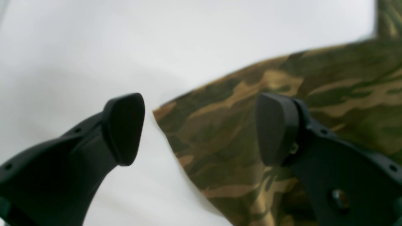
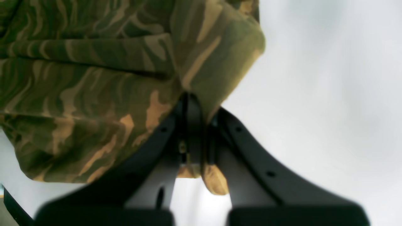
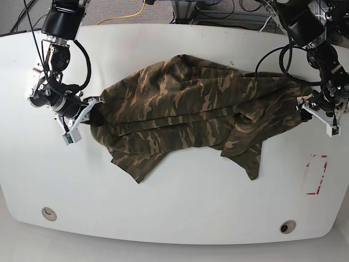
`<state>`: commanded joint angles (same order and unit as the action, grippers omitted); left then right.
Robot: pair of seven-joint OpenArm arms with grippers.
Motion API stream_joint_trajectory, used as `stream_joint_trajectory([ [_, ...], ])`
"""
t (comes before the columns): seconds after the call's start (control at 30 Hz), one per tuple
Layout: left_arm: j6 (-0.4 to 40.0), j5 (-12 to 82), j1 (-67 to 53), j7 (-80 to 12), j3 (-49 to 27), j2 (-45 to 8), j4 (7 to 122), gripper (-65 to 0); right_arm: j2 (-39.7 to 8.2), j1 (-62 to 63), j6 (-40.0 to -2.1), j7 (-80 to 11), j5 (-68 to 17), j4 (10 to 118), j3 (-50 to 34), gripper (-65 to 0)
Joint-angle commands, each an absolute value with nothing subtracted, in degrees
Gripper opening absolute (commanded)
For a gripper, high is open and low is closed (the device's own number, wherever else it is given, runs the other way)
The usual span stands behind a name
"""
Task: Layout the t-shirt on the table in an organized manner, then fold the t-shirt properly
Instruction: 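Release and regrasp the shirt edge with the left gripper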
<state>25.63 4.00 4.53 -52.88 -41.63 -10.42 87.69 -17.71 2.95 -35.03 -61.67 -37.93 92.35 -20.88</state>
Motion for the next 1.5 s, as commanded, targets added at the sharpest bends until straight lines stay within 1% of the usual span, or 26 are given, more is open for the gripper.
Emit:
stream_joint_trajectory([
  [0.3, 25.63, 3.82, 1.98, -52.88, -44.79, -10.68, 87.08, -13.2, -17.71, 2.86, -35.21, -61.67, -37.93, 92.35, -20.88, -65.0],
  [0.6, 25.71, 4.09, 3.74, -52.79, -44.70, -10.42, 80.13, -13.2, -17.10, 2.86, -35.30, -61.67, -38.11, 92.35, -20.70, -65.0],
  [0.73, 25.71, 4.09, 6.02, -52.70, -43.38, -10.42, 76.35, -13.2, -16.57, 2.86, -35.38, -61.67, -38.02, 92.35, -20.88, -65.0],
  [0.9, 25.71, 4.18, 6.64, -52.70, -40.57, -10.15, 76.44, -13.5, -16.31, 2.86, -35.38, -61.67, -38.02, 92.35, -20.88, -65.0],
  [0.97, 25.71, 4.18, 6.81, -52.70, -39.69, -9.63, 76.88, -16.8, -16.31, 2.86, -35.38, -61.67, -38.02, 92.35, -20.79, -65.0],
  [1.07, 25.71, 4.18, 6.81, -52.70, -38.81, -8.92, 77.58, -27.1, -16.22, 2.86, -35.38, -61.67, -38.02, 92.35, -20.70, -65.0],
  [1.1, 25.71, 4.18, 6.90, -52.70, -38.64, -8.66, 78.11, -33.8, -16.22, 2.86, -35.38, -61.67, -38.02, 92.35, -20.70, -65.0],
  [1.17, 25.71, 4.18, 6.90, -52.70, -38.64, -8.57, 79.08, -43.9, -16.22, 2.86, -35.38, -61.67, -38.02, 92.35, -20.88, -65.0],
  [1.27, 25.71, 4.18, 6.90, -52.70, -38.37, -8.57, 79.78, -56.0, -16.22, 3.12, -35.03, -61.67, -38.02, 92.18, -20.88, -64.4],
  [1.3, 25.71, 4.18, 6.90, -52.70, -38.37, -8.57, 79.78, -60.3, -16.22, 3.21, -35.03, -61.67, -38.02, 92.18, -20.88, -63.1],
  [1.33, 25.71, 4.18, 6.90, -52.70, -38.37, -8.57, 79.78, -63.2, -16.22, 3.30, -35.03, -61.67, -38.02, 92.18, -20.88, -60.7],
  [1.37, 25.71, 4.18, 6.90, -52.70, -38.37, -8.57, 79.78, -65.0, -16.22, 3.30, -34.95, -61.67, -38.02, 92.26, -20.97, -55.3],
  [1.43, 25.71, 4.18, 6.90, -52.70, -38.37, -8.57, 79.78, -65.0, -16.31, 3.38, -34.95, -61.67, -38.20, 92.35, -21.32, -45.7],
  [1.5, 25.71, 4.18, 6.81, -52.70, -38.37, -8.57, 79.78, -65.0, -16.31, 3.38, -34.95, -61.76, -38.55, 92.62, -23.52, -33.0],
])
